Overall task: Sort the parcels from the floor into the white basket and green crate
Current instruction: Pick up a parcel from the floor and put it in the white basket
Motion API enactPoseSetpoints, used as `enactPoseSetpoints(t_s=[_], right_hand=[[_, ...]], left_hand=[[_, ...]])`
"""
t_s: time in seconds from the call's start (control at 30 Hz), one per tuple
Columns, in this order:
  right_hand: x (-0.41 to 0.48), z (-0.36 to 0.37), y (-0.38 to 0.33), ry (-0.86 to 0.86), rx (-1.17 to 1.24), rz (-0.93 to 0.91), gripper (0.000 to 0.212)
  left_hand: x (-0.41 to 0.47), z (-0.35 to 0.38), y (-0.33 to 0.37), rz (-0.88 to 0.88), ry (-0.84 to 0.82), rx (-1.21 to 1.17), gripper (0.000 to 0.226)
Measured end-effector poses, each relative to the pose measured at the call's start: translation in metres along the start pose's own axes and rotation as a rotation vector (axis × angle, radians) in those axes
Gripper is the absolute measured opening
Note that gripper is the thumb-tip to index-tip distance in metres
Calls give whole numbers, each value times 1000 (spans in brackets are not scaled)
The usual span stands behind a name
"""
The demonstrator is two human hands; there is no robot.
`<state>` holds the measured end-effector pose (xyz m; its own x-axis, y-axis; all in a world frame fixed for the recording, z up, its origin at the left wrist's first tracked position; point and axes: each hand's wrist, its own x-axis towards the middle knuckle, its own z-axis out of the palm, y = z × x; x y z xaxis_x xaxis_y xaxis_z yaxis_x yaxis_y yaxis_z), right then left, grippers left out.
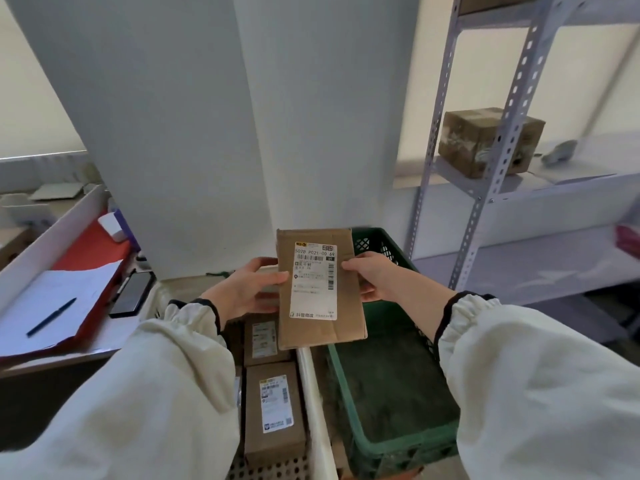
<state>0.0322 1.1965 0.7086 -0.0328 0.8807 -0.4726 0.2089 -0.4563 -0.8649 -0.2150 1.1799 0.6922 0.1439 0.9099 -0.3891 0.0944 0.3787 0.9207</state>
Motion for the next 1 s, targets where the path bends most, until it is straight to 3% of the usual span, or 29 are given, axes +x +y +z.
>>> enactPoseSetpoints(t_s=[0.23, 0.63, 0.83, 1.0], right_hand=[[17, 13, 2, 8, 15, 7, 31], [61, 36, 23, -63, 7, 96, 27], [77, 99, 45, -184, -86, 161, 32], [70, 180, 105, -277, -170, 311, 33]], left_hand=[[14, -14, -5, -18, -3, 18, 62], [35, -24, -44, -98, 129, -53, 35], [13, -58, -93, -203, 280, -86, 35], [-32, -91, -155, -398, 351, -81, 33]])
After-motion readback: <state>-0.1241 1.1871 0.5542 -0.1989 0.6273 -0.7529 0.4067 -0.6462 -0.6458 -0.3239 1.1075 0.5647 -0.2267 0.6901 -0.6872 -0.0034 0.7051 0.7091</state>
